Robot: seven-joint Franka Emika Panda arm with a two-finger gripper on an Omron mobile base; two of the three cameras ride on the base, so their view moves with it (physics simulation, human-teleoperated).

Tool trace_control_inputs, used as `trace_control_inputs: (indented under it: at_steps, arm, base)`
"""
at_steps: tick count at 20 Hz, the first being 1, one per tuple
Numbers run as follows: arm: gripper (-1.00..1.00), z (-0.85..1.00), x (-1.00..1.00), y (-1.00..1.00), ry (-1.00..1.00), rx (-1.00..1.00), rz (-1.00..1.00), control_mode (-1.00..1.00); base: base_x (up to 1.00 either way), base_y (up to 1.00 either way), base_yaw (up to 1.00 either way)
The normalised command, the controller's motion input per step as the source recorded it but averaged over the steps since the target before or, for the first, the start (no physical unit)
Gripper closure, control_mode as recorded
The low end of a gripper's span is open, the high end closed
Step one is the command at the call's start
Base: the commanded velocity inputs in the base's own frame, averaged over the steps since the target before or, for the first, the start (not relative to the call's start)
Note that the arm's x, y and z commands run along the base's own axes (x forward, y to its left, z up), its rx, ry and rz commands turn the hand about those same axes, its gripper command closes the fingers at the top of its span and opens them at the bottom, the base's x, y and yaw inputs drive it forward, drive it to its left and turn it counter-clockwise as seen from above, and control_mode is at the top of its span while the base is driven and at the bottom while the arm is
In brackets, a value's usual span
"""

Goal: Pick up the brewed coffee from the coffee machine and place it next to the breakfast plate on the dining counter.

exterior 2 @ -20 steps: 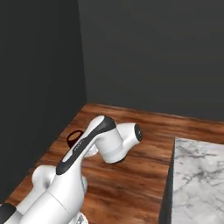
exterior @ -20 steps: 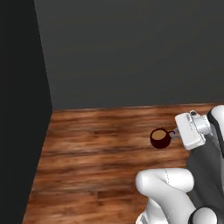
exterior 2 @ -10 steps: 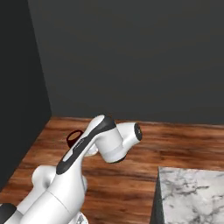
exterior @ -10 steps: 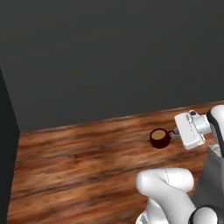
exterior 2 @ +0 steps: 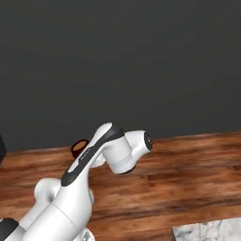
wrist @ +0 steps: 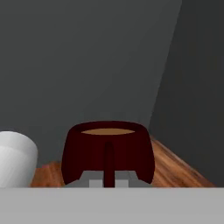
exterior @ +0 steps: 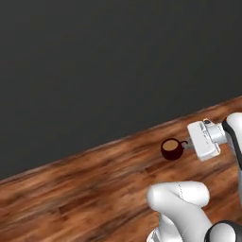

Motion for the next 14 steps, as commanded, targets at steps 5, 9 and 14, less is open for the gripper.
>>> trace_control_inputs:
  at_steps: [5,9,14]
  arm:
    - [1.0,0.0,0.0,0.0,0.0,0.0,0.0,1.0]
    - [1.0,0.0,0.0,0.0,0.0,0.0,0.0,1.0]
    - [1.0,0.0,0.0,0.0,0.0,0.0,0.0,1.0]
  base:
    - [0.9,0.64,-0.54]
    - [0.7,0.68,-0.64]
    - [0.56,0.48,-0.68]
